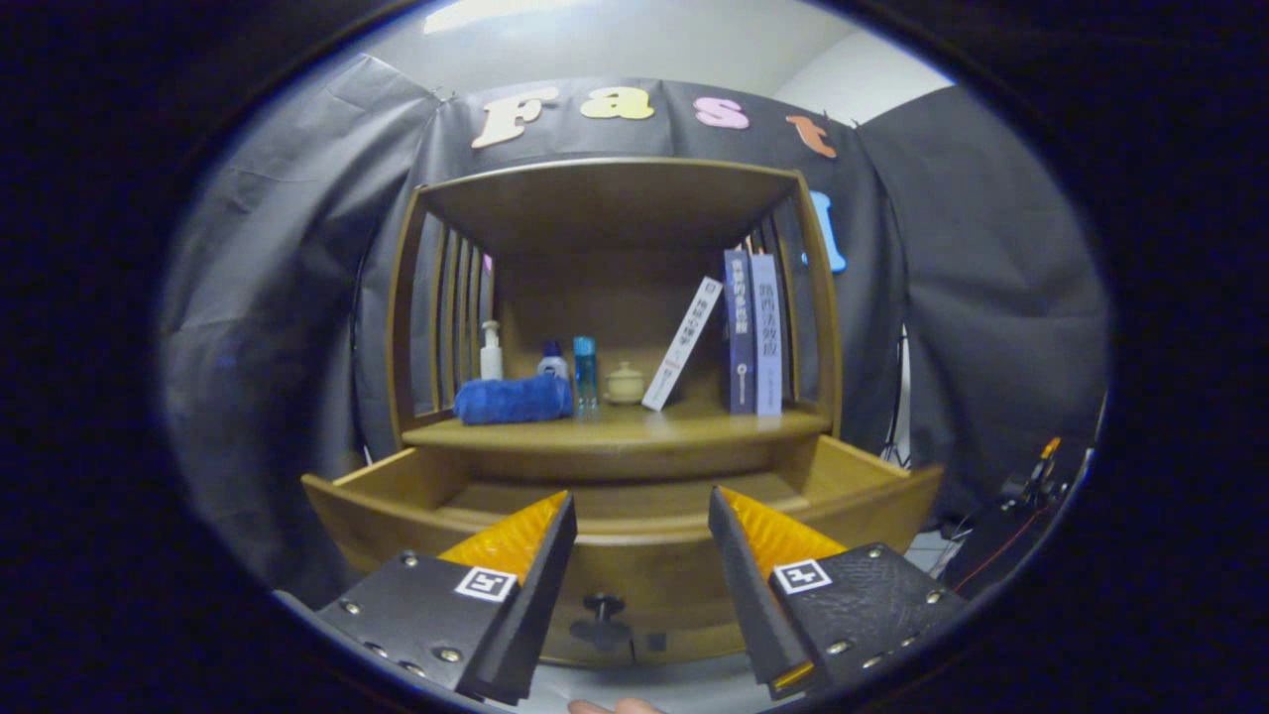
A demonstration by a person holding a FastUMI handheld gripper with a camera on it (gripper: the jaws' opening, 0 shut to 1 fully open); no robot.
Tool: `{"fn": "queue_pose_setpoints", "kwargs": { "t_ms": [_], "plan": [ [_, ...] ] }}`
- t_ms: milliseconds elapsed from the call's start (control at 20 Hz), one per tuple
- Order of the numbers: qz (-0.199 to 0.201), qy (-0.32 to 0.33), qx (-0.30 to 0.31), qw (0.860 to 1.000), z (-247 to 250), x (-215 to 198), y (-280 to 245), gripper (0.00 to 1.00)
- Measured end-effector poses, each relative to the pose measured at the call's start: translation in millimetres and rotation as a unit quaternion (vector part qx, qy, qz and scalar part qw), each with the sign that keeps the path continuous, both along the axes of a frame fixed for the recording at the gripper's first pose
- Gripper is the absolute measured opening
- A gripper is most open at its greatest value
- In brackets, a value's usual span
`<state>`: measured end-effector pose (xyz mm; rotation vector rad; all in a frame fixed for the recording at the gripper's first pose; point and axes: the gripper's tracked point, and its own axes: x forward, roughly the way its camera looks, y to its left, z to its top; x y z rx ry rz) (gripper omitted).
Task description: Pull open the drawer, take out the items inside it, and place them on the countertop above the cabinet.
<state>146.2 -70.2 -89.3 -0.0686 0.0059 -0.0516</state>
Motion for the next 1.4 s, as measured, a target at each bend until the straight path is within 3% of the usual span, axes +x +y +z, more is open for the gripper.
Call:
{"fn": "queue_pose_setpoints", "kwargs": {
  "t_ms": [150,300,450,800,900,1000,1100,1200,1300,1350,1400],
  "plan": [
    [0.012,0.044,-0.03,0.998,14.6,32.6,7.5,0.82],
    [0.023,0.12,-0.06,0.991,3.7,66.9,10.2,0.95],
    [0.03,0.217,-0.035,0.975,-28.3,86.3,16.5,0.98],
    [-0.019,0.429,0.012,0.903,-99.9,109.0,19.9,0.99],
    [-0.022,0.471,0.021,0.882,-115.6,109.3,30.7,0.99],
    [-0.033,0.493,0.007,0.87,-126.5,109.4,33.4,0.99],
    [-0.056,0.523,-0.012,0.851,-143.5,106.4,24.4,0.96],
    [-0.051,0.559,0.002,0.828,-155.8,98.1,30.1,0.77],
    [-0.048,0.567,0.01,0.822,-165.8,98.6,33.3,0.59],
    [-0.048,0.571,0.003,0.819,-167.0,96.7,30.1,0.59],
    [-0.053,0.568,0.005,0.821,-164.3,99.8,31.0,0.49]
  ]
}}
